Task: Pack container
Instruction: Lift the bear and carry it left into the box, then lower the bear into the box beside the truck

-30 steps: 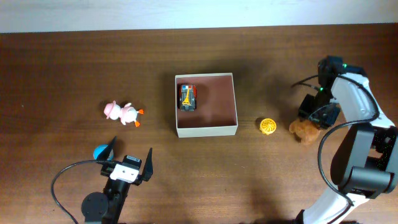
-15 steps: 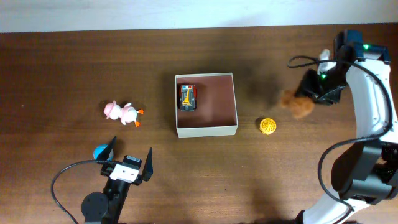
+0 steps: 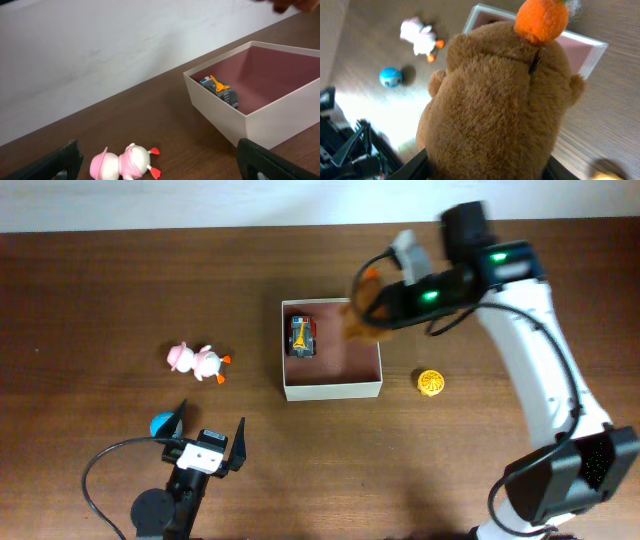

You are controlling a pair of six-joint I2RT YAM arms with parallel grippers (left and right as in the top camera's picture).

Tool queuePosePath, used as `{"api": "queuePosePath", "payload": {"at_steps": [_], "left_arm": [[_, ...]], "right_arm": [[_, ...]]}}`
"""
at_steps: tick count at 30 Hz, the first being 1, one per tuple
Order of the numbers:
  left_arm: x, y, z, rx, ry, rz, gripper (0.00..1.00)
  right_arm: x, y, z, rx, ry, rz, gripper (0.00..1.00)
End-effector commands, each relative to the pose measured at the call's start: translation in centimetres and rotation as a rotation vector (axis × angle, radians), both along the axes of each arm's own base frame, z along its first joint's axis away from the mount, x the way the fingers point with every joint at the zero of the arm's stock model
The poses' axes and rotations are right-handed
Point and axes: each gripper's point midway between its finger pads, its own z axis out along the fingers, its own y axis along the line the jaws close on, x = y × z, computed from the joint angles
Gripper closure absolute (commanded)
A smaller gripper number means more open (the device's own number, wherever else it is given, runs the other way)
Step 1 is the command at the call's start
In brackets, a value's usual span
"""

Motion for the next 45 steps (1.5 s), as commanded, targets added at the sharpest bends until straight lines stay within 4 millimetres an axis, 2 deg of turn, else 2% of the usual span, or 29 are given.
{"api": "queuePosePath", "payload": {"at_steps": [1,6,9,16,25,35,36,39,41,45], "left_arm": [[0.0,0.1,-0.1,0.005,-0.001,0.007,0.0],[0.0,0.1,-0.1,0.005,-0.001,0.007,0.0],[0.0,0.1,-0.1,0.005,-0.001,0.007,0.0],[0.0,0.1,-0.1,0.005,-0.001,0.007,0.0],[0.0,0.1,-0.1,0.005,-0.001,0.007,0.0],[0.0,0.1,-0.1,0.005,-0.001,0.007,0.0],[0.0,0.1,-0.1,0.005,-0.001,0.007,0.0],[0.0,0.1,-0.1,0.004,-0.001,0.007,0.0],[0.0,0.1,-0.1,0.005,-0.001,0.007,0.0],[0.0,0.1,-0.1,0.005,-0.001,0.007,0.0]], "right_arm": [[-0.1,1.9,-2.0,-0.129,-0.006,0.022,0.51],[-0.1,3.2,-5.3,-0.243,0.042,-0.003,0.52],[0.0,3.3,-6.5,-0.26,0.066,-0.008,0.52],[0.3,2.9,-8.7,-0.305,0.113,-0.034,0.52],[1.3,2.0,-10.2,-0.364,0.104,-0.059,0.52],[2.6,2.3,-13.4,-0.385,0.124,-0.063,0.52],[2.8,2.3,-13.7,-0.389,0.12,-0.064,0.49],[3.3,2.4,-13.9,-0.392,0.104,-0.069,0.31],[3.6,2.4,-13.8,-0.39,0.09,-0.073,0.27],[4.0,2.6,-13.6,-0.379,0.076,-0.075,0.26]]}}
